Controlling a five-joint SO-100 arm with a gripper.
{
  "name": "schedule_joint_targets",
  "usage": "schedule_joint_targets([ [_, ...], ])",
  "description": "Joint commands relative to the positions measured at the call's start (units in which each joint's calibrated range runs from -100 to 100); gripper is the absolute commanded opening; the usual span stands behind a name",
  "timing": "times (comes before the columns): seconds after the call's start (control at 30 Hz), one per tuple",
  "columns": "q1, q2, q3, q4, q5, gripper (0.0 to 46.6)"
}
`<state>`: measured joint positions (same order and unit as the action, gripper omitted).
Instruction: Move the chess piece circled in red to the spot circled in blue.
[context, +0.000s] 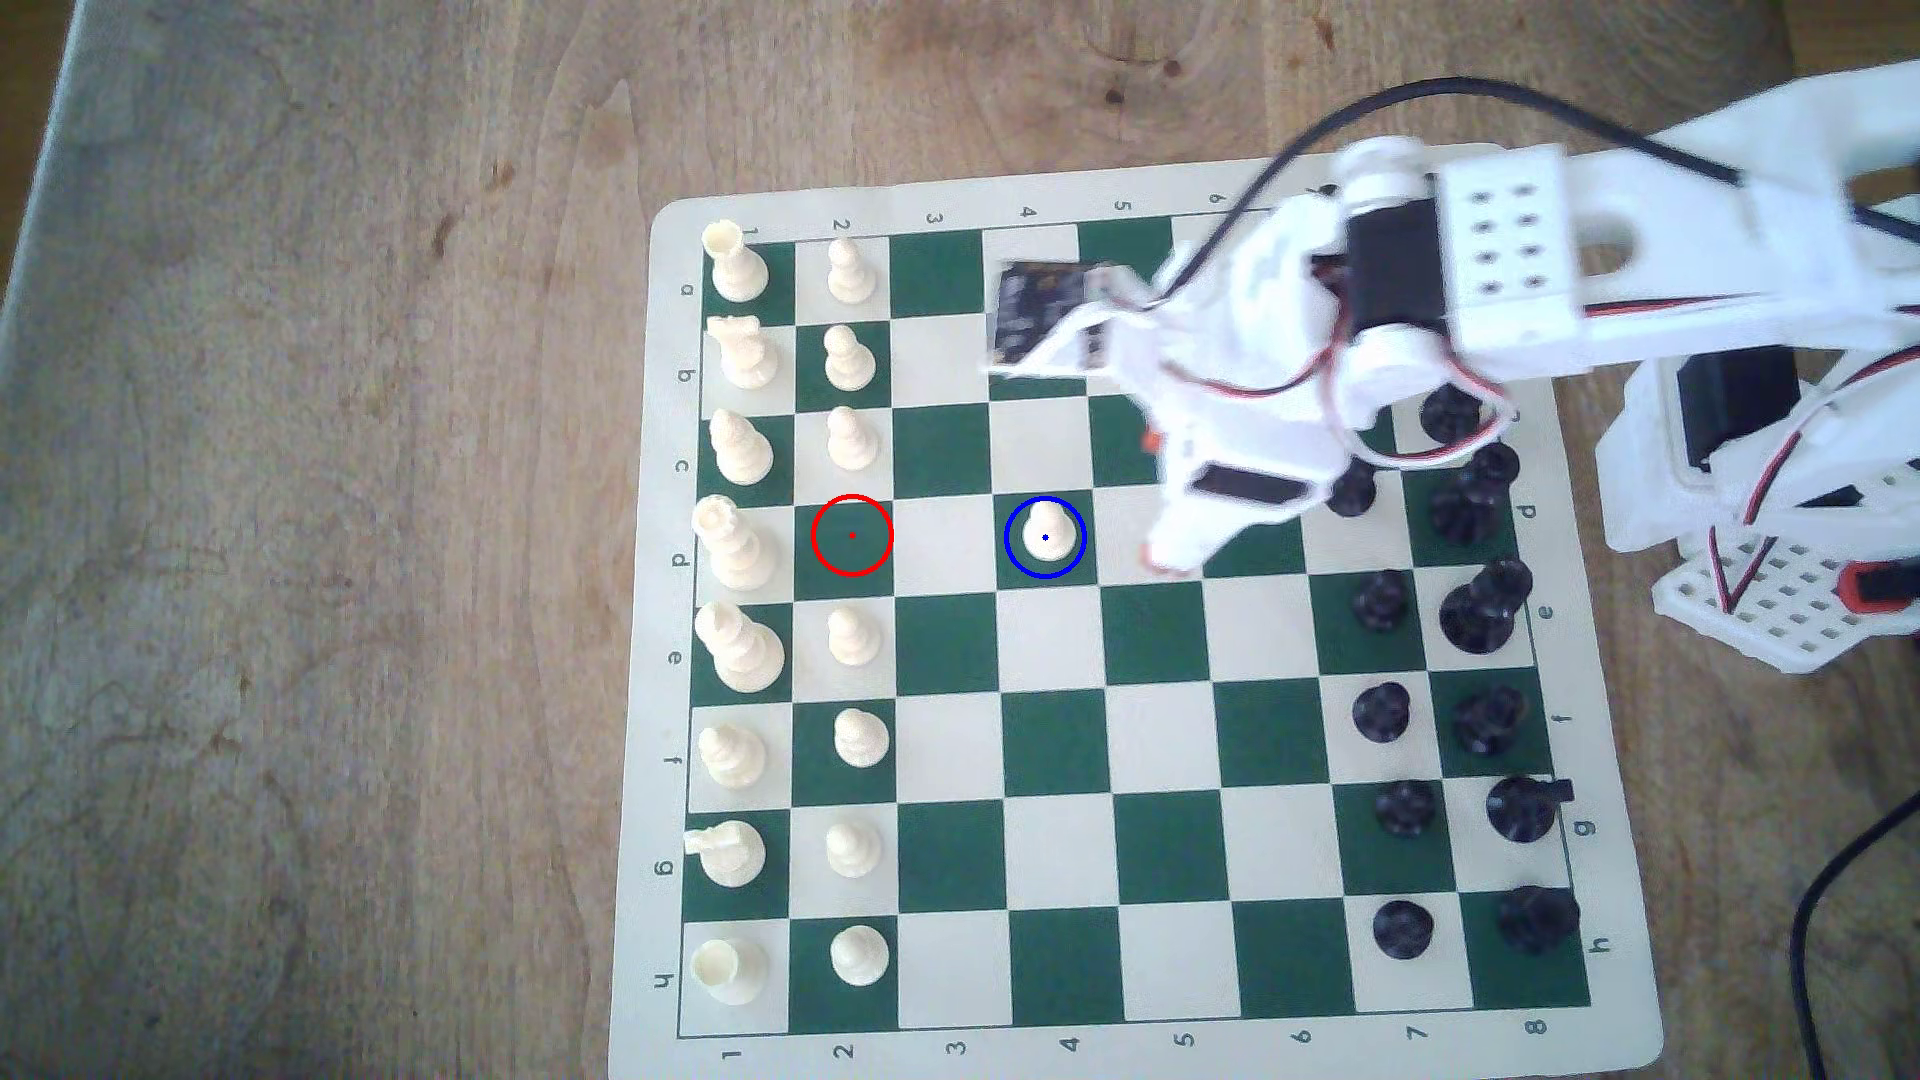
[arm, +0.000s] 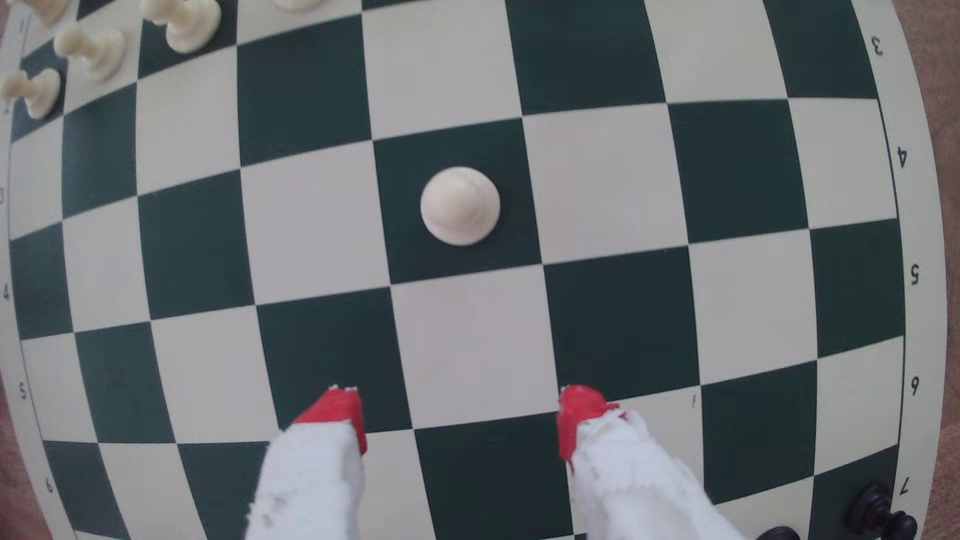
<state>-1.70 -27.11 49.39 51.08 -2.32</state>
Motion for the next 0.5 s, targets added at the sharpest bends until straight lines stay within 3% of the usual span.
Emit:
schedule_joint_targets([
  [0.0, 0.17, -17.21, 8.91, -0.13, 0.63, 19.9],
  [0.23, -3.82, -33.17, 16.97, 4.62, -0.10, 18.9],
  [0.37, -5.77, -40.21, 24.68, -1.85, -0.68, 17.9],
  [0.43, -6.09, -42.59, 27.04, -4.88, -0.68, 15.5],
  [0.47, -6.01, -43.78, 28.13, -6.85, -0.73, 11.7],
])
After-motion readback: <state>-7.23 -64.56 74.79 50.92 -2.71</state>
